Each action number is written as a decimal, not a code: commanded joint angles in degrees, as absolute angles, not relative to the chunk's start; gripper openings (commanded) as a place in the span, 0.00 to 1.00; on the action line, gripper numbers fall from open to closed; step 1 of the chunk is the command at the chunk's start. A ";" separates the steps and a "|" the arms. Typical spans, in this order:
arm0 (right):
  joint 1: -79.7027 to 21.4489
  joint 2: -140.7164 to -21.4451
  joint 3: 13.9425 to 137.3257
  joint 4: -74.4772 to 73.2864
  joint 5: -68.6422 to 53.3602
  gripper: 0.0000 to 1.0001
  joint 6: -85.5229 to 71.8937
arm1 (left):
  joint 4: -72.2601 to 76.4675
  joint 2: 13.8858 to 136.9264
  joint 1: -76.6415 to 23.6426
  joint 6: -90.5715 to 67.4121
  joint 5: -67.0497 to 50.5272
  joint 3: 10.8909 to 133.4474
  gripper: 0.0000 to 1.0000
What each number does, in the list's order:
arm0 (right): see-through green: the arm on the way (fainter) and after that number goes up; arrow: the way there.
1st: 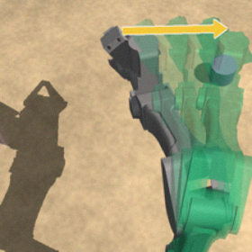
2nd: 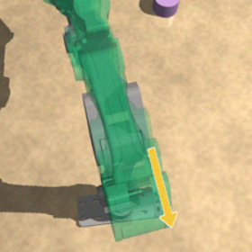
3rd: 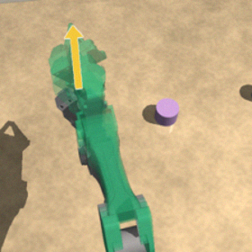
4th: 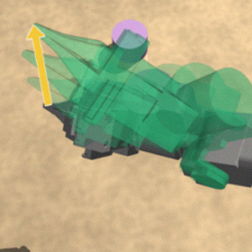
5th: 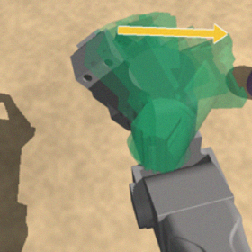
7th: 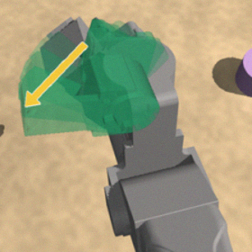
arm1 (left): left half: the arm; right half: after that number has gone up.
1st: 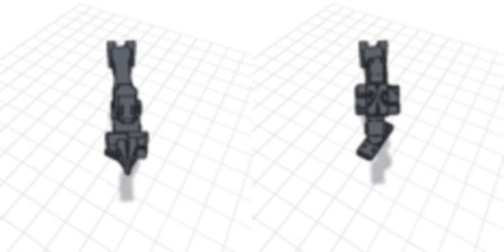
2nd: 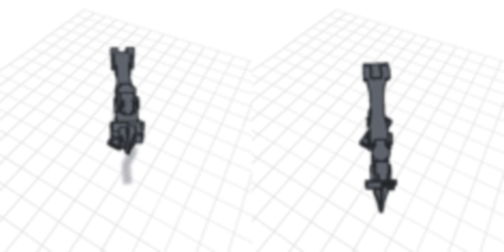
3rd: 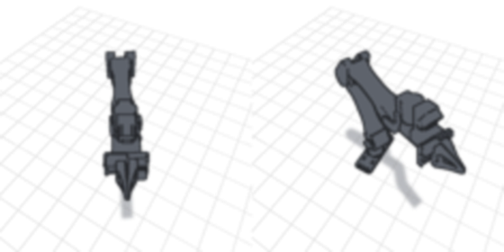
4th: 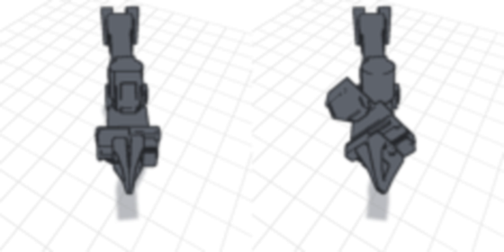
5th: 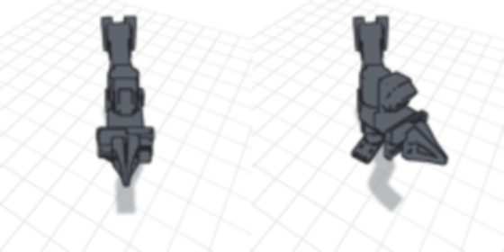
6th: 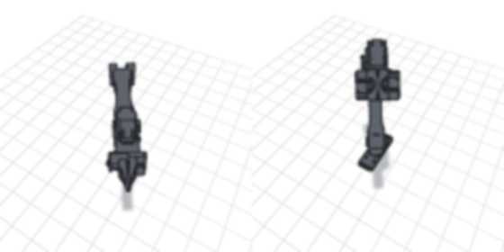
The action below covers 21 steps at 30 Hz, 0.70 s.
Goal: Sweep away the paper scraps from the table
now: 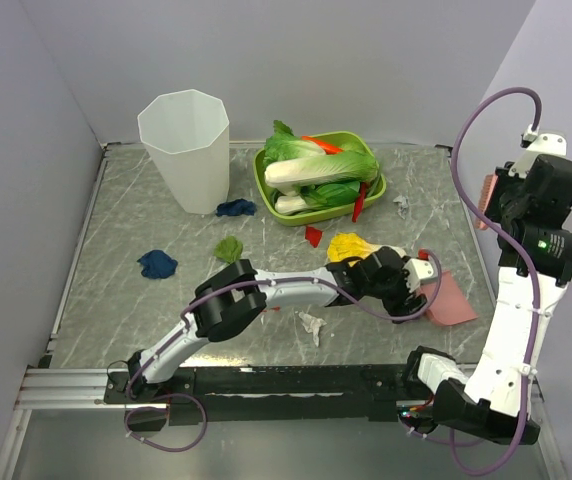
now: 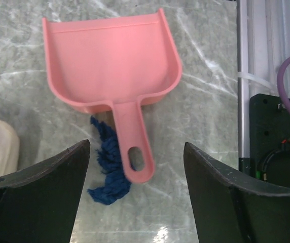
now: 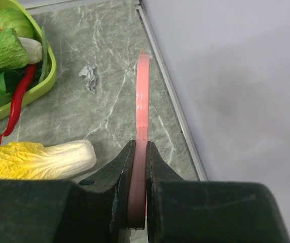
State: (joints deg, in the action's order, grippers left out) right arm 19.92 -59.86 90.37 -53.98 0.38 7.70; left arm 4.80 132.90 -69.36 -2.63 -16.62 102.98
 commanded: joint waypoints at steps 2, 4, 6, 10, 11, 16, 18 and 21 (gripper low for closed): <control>20.39 -60.47 93.51 -53.61 0.35 0.00 6.06 | 7.12 133.06 -71.80 -1.41 -12.66 102.48 0.78; 20.39 -60.47 93.52 -53.88 0.26 0.00 6.06 | 7.56 133.15 -72.16 -0.79 -11.34 102.31 0.77; 20.39 -60.38 93.16 -53.62 0.53 0.00 6.15 | 7.91 133.86 -72.16 -0.70 -10.20 102.04 0.76; 20.39 -61.34 94.13 -54.23 0.35 0.00 6.59 | 9.05 134.91 -72.07 1.93 -7.83 101.77 0.75; 20.39 -61.52 94.74 -54.49 0.26 0.00 6.68 | 9.23 135.52 -72.07 2.46 -7.56 102.39 0.75; 20.39 -62.58 95.10 -54.67 -1.23 0.00 6.59 | 9.58 137.11 -72.07 3.17 -7.38 104.50 0.73; 20.39 -62.84 94.92 -54.49 -1.49 0.00 6.42 | 9.41 138.25 -72.07 2.81 -7.56 105.90 0.71; 20.39 -62.75 94.57 -54.32 -1.76 0.00 6.42 | 9.14 139.22 -72.16 2.64 -7.56 107.40 0.67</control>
State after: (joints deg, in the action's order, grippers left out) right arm 19.92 -62.85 92.71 -55.35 -1.10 7.09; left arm 7.38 138.34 -71.83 2.15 -8.12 103.20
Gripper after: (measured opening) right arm 0.148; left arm 0.691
